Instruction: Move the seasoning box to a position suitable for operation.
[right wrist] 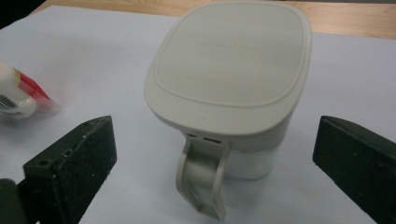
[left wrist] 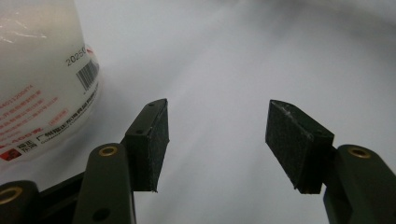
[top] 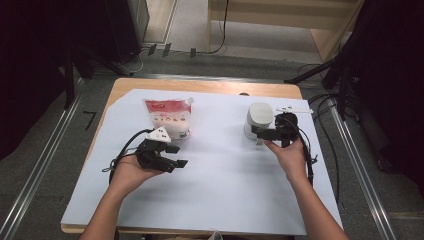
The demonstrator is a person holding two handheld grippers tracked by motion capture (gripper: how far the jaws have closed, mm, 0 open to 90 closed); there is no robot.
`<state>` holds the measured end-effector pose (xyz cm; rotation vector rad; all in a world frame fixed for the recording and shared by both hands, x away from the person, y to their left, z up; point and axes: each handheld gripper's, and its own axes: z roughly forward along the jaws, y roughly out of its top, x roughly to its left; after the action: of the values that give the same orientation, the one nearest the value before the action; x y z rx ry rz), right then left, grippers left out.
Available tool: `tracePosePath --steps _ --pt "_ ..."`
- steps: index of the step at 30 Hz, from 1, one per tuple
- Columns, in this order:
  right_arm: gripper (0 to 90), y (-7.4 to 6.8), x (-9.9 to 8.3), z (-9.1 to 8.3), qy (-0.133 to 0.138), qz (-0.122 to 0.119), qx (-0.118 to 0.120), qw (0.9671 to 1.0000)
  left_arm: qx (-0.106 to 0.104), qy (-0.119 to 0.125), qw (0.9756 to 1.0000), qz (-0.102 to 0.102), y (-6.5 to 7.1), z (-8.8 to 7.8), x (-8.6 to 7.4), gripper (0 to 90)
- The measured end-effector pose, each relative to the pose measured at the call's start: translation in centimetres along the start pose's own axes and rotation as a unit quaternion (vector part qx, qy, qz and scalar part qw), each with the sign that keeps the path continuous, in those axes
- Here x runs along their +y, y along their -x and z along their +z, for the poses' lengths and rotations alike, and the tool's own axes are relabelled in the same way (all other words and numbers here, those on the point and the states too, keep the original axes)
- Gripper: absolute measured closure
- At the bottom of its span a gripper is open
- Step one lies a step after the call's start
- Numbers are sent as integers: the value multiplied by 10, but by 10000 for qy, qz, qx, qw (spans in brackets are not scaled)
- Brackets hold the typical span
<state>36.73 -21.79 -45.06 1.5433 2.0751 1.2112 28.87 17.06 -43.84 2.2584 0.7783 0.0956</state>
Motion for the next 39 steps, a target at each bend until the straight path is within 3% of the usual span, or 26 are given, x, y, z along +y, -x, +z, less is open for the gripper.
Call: tracePosePath --steps 3,18,20,22,31,36,39 --pt "5 -2 1 7 -12 -115 -130 9998 -1 48 10000 -39 -2 -1 -1 411" --pt "29 -6 8 33 13 70 -523 9986 -59 22 10000 -35 -1 1 -1 409" --pt "52 -6 9 35 96 118 -582 9982 -65 6 10000 -16 -1 0 -1 409" --pt "59 -6 9 39 52 247 -652 9976 -71 23 10000 -22 -1 1 -1 409" --pt "47 -8 13 49 -98 434 -818 9957 -63 38 10000 -33 -1 0 0 409" --pt "56 -9 15 50 -126 346 -877 9955 -75 21 10000 -31 -2 1 -1 408" --pt "139 -13 17 45 40 10 -1159 9933 -51 57 10000 -42 -2 0 -1 407"
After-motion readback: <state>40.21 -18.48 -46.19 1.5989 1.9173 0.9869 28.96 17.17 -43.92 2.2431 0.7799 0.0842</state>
